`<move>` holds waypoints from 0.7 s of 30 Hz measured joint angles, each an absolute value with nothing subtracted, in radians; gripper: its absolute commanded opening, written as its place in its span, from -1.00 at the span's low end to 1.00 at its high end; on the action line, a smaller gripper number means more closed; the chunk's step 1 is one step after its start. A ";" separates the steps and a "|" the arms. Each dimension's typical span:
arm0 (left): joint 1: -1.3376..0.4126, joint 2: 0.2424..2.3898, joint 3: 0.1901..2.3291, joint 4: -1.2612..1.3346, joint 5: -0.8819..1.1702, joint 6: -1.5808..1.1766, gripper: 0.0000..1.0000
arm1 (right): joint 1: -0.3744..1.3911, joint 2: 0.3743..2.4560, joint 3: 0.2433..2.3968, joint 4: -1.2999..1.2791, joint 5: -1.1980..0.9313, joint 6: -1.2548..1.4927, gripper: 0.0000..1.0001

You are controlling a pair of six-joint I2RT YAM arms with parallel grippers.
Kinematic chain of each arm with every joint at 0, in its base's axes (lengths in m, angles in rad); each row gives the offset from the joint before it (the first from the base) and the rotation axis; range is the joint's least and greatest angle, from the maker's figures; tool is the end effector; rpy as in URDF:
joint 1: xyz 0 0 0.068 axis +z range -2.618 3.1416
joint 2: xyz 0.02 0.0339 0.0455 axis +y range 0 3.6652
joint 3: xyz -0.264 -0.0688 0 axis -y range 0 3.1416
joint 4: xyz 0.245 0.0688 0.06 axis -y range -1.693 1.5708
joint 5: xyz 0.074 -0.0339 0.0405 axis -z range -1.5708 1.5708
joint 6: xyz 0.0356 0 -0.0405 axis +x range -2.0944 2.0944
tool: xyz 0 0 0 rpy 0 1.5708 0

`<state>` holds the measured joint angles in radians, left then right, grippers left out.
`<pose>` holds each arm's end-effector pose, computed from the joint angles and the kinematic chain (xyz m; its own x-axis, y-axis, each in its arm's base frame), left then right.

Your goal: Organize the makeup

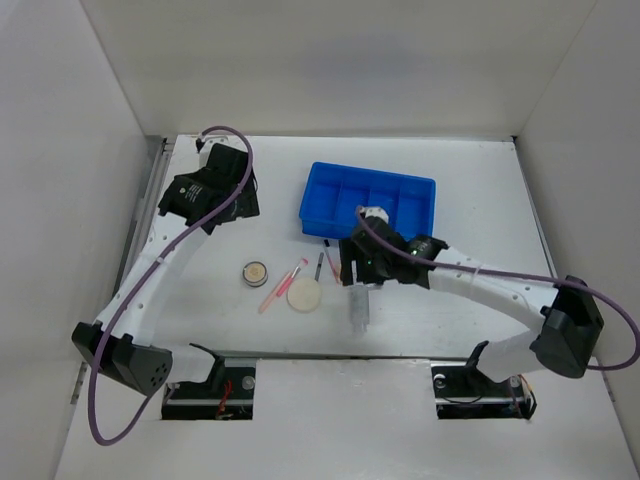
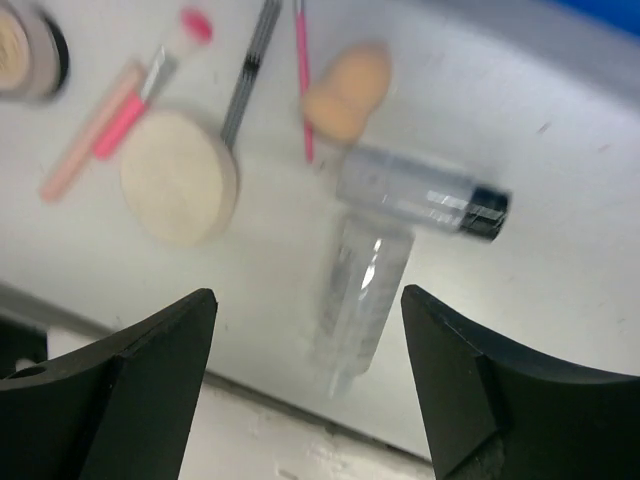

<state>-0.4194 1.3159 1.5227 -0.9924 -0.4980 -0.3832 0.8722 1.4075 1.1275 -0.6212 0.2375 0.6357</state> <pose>0.2401 -0.0884 0.4035 -0.6176 -0.0843 -0.7820 -0.1958 0.9794 0.0490 0.1971 0.2217 0.2788 -0.7919 -0.0456 -0.6090 -0.2239 0.9494 0.2201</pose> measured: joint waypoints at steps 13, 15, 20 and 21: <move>-0.419 1.306 1.479 -1.005 -0.479 -0.418 1.00 | 0.965 1.443 0.913 -0.556 0.170 0.770 0.75; -0.419 1.303 1.465 -1.006 -0.478 -0.419 1.00 | 0.966 1.447 0.879 -0.542 0.159 0.783 0.69; -0.419 1.302 1.446 -1.007 -0.477 -0.426 1.00 | 0.966 1.525 0.861 -0.502 0.134 0.789 0.37; -0.419 1.302 1.446 -1.007 -0.478 -0.427 1.00 | 0.966 1.542 0.861 -0.496 0.133 0.790 0.26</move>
